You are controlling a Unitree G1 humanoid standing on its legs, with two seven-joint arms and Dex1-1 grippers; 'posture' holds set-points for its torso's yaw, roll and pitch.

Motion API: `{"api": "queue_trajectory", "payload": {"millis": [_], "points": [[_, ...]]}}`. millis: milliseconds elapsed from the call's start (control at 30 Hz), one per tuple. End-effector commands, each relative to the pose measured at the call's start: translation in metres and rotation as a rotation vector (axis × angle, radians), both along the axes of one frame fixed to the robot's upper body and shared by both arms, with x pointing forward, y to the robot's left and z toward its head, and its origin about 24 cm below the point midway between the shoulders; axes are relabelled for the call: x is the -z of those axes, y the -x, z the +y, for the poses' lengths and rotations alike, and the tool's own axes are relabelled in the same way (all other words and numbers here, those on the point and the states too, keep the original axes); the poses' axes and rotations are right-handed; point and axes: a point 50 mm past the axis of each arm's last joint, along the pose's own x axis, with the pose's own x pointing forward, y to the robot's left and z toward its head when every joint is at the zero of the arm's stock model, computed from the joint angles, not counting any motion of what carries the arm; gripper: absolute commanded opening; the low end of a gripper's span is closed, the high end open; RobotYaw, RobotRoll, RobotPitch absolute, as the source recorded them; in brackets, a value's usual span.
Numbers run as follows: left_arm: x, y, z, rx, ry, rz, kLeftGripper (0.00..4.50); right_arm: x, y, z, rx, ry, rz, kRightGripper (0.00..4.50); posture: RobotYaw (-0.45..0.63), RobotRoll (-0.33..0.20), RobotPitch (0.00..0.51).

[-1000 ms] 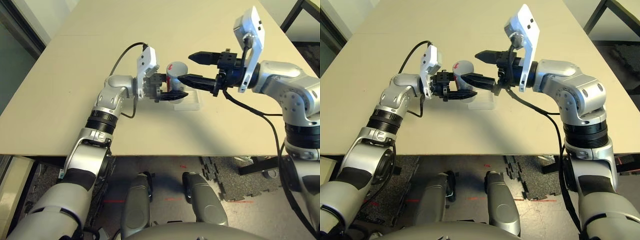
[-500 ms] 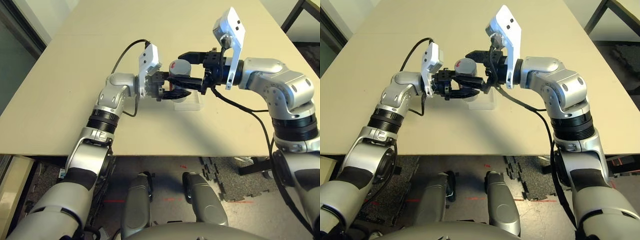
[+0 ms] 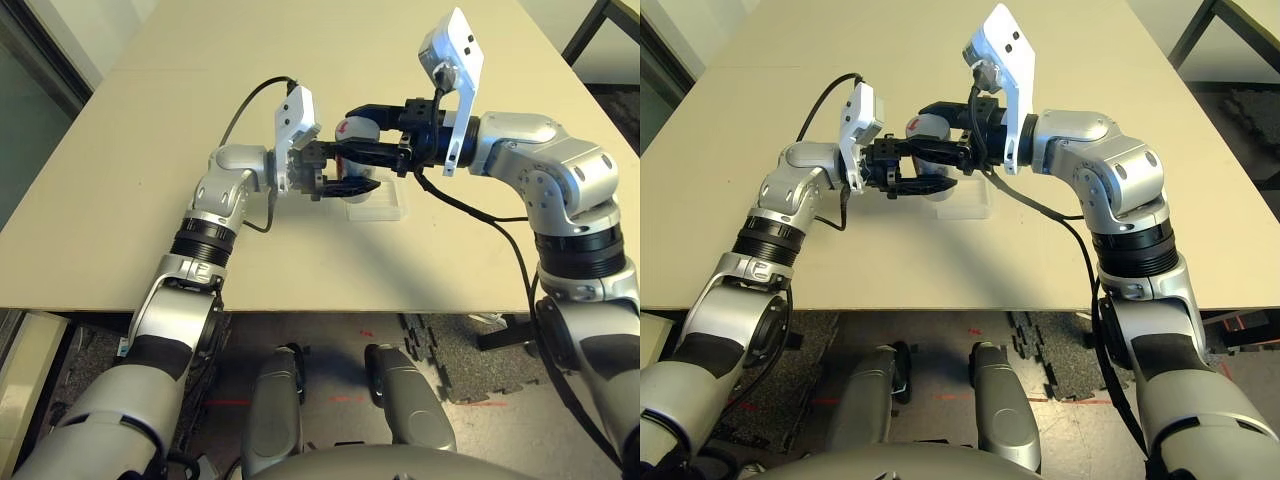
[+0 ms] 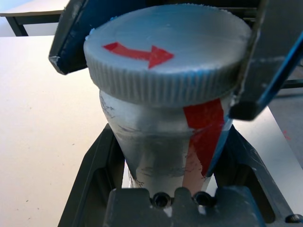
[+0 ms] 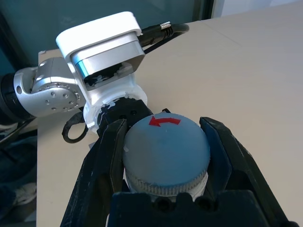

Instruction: Pour the medicine from the bottle into the box.

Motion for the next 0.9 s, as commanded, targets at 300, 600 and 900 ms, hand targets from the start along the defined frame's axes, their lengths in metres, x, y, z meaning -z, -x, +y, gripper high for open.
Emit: {"api": "queue_trajectory", "payload": {"millis": [300,600,900], "points": [[0.009,0.002,-0.002,0.006,-0.032,0.019,2.77,-0.02,-0.015,-0.013,0.16,-0.106,0.069,2.58,-0.18,0.0,0.163],[-0.002,-0.013,0.004,-0.17,0.039,-0.025,2.77,-0.023,-0.042,-0.029,0.429,-0.146,-0.03,2.58,-0.17,0.0,0.164],[-0.003,-0.051,0.028,-0.698,0.199,-0.055,2.77,0.024,-0.075,-0.062,0.851,-0.199,-0.031,2.58,-0.16,0.0,0.158]]}}
